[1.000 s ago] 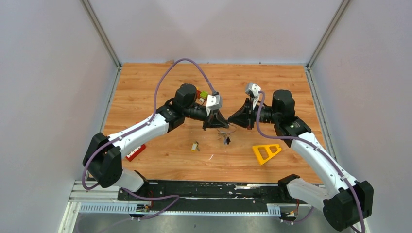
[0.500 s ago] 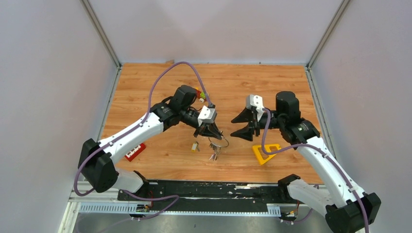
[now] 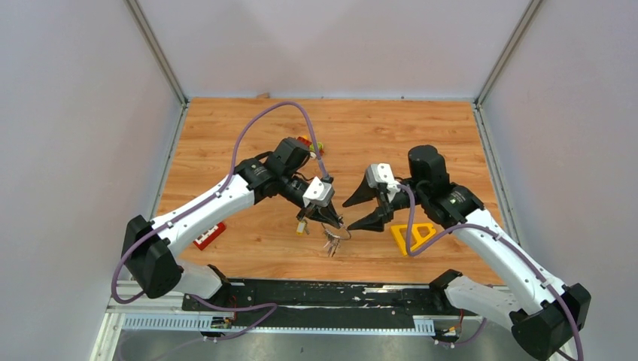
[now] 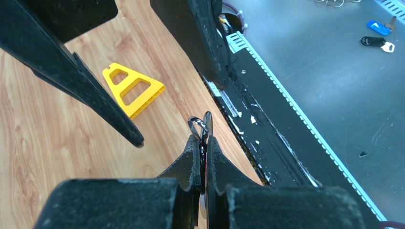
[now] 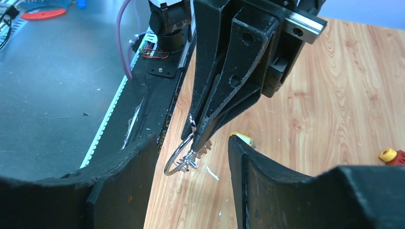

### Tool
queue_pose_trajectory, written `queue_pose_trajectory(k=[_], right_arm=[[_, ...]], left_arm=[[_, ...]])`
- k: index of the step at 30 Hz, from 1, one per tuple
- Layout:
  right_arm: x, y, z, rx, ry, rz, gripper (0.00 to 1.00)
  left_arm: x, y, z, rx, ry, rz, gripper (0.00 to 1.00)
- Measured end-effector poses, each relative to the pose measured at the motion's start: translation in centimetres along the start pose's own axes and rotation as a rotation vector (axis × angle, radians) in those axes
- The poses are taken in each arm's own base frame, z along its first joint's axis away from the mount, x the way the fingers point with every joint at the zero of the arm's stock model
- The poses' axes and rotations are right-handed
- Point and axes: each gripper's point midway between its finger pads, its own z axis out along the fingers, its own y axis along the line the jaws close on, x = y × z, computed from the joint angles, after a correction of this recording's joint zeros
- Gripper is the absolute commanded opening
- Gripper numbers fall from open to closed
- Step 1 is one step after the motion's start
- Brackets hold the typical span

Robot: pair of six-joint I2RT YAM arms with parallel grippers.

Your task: Put the keys on the keyring

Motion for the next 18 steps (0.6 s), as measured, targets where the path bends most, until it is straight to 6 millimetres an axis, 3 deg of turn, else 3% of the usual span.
queue_pose_trajectory(k=[5,12,18], right_arm=[[0.3,0.6,1.0,-0.042,0.006,0.002,0.50],[0.3,1.3,1.6,-0.074,0.006,-0.004,0.31],[0.2,1.6,1.9,-0.086,0.005,-0.008,0.24]], left_arm=[[0.0,-0.4,0.2,0.019,0.000,0.012,0.00],[0.1,-0.6,0.2,0.025,0.003,0.019,0.00],[0.1,-0.6,0.2,0.027,0.003,0.026,0.00]])
